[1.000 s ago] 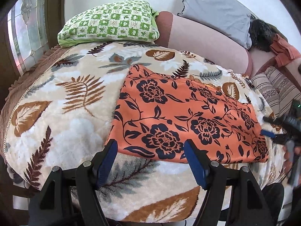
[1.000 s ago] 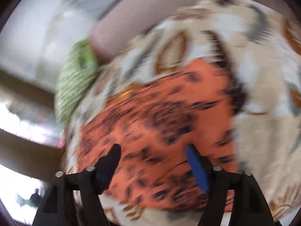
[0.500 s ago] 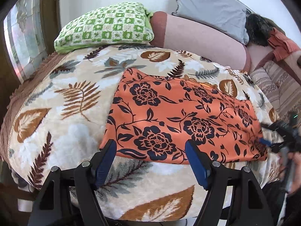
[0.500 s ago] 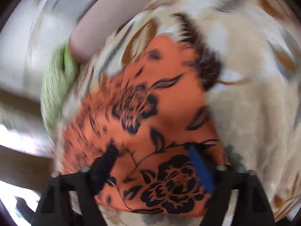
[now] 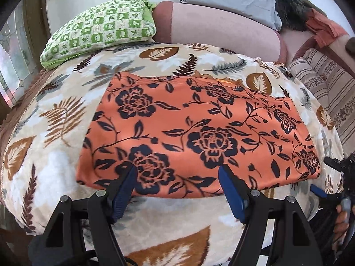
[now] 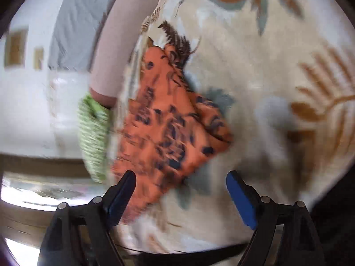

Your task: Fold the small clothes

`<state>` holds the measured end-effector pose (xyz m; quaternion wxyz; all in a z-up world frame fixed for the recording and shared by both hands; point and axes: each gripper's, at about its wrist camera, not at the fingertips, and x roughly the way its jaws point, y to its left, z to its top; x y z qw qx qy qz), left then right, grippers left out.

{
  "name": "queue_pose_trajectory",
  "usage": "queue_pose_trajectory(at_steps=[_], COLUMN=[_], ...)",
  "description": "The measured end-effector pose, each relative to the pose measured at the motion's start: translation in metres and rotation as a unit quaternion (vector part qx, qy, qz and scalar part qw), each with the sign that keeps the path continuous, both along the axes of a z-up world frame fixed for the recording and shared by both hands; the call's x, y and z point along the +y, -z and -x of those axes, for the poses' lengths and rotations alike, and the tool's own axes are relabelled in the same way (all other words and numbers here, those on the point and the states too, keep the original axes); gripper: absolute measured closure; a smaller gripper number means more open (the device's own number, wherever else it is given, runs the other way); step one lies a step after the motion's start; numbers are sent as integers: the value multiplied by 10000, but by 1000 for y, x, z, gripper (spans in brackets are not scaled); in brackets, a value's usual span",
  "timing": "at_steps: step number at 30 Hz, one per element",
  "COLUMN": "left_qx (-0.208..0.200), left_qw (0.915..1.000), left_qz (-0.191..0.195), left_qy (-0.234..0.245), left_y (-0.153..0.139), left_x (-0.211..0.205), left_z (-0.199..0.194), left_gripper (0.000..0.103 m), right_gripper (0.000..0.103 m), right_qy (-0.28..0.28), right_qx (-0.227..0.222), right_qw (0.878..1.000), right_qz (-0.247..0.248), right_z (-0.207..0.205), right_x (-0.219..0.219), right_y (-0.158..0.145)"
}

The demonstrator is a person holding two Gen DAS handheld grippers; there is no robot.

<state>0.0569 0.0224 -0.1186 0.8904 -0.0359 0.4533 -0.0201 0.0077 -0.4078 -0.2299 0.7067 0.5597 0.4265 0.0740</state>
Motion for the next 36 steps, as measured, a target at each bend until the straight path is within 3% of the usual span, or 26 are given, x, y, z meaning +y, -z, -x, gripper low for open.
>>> queue_pose_trajectory(at_steps=[5,6,7,8,13,15,16,17,18,22,27,30,36], left_qx=[81,85,94,111,58,79,183,214,186,173,168,231,297], left_qw=[10000,10000,9999,9999,9999,9999,9997,9996,9996,9997,9995,9993,9992], left_qz=[-11,-22,-39,-55,-138,-142,-145,-156,-194,-178,-255,-295,-240], left_qy=[7,8,4,8,-12,-41,-10,20,31,68,75,69,74], left_y=[6,6,7,8,7,10,14,16,16,20,28,35,43], left_x=[-4,-4,-4,-3,2,3,3,2,1,-3,-7,-5,-4], left_z=[-5,-5,-6,-6,-5,-9,-14,-16,-17,-26,-39,-44,-51], left_gripper=[27,27,27,27,27,27,27,27,27,27,27,27,27], right_gripper=[17,26,68,96,94,91,89,89,87,77,65,29,29], right_qy=[381,433,323,245,257,106,-36,203,235,-108,-615,-598,-651], right_qx=[-20,-79,-184,-161,-561,-125,235,138,165,-194,-336,-271,-226], right_qw=[9975,9974,9981,9981,9964,9964,9970,9993,9995,9947,9874,9830,9862], right_qz=[-587,-578,-498,-533,586,831,730,268,157,1003,1419,1714,1504], right_z=[-19,-23,-29,-30,-11,-9,-12,-6,-5,-10,-41,-48,-48], right_x=[-5,-5,-4,-4,5,10,10,3,-1,-10,-21,-22,-50], right_y=[12,11,8,7,-37,-16,4,14,11,-37,-67,-79,-79])
